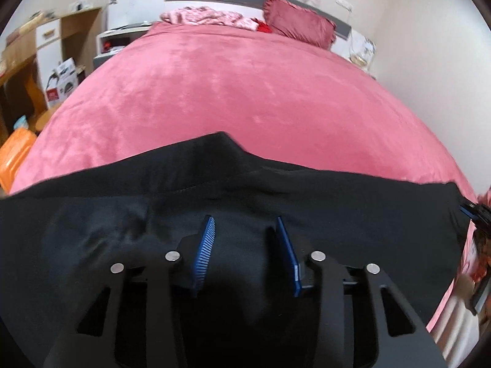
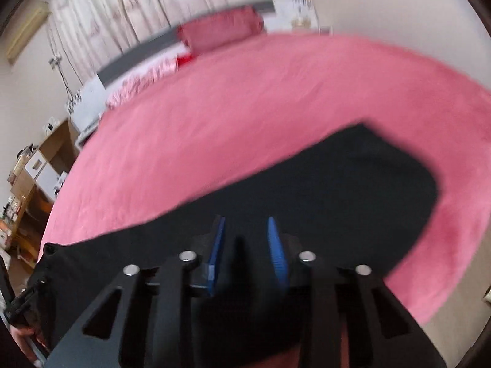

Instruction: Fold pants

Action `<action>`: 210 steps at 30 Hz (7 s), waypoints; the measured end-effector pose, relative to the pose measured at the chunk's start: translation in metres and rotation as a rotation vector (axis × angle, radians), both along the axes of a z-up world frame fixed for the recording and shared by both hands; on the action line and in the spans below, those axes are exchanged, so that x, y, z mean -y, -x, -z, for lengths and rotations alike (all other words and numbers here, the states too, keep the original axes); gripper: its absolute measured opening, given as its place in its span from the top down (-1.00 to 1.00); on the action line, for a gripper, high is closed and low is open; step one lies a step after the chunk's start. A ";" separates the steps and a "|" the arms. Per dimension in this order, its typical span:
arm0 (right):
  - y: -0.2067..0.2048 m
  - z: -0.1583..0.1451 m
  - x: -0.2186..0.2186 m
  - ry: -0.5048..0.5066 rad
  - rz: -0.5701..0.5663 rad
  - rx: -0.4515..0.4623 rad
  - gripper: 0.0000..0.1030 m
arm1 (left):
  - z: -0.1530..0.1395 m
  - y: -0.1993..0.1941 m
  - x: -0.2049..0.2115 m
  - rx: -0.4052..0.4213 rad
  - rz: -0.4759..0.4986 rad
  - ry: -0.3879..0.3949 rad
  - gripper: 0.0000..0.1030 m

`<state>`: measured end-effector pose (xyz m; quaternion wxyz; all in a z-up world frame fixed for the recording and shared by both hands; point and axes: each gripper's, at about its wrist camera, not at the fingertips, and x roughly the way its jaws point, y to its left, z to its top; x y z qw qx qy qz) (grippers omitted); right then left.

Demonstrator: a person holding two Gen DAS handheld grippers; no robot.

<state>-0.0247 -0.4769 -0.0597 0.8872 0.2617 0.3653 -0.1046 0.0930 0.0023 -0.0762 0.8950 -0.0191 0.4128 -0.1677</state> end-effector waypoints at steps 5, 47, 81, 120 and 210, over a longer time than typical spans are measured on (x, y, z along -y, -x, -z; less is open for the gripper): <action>-0.012 0.014 0.000 0.013 0.027 -0.025 0.55 | 0.005 -0.035 0.027 0.017 0.053 -0.165 0.23; 0.120 -0.003 0.134 -0.201 0.472 0.118 -0.58 | 0.022 -0.020 0.015 0.034 0.074 -0.167 -0.93; 0.084 0.015 0.113 -0.247 0.469 0.083 -0.66 | 0.022 -0.006 0.039 0.033 0.062 -0.150 -0.94; 0.099 -0.066 0.089 -0.251 0.325 0.358 0.67 | 0.016 0.009 -0.062 0.038 -0.313 0.012 -0.94; -0.057 -0.003 -0.171 0.061 -0.255 0.009 0.04 | -0.013 0.000 0.097 0.004 0.175 0.065 -0.34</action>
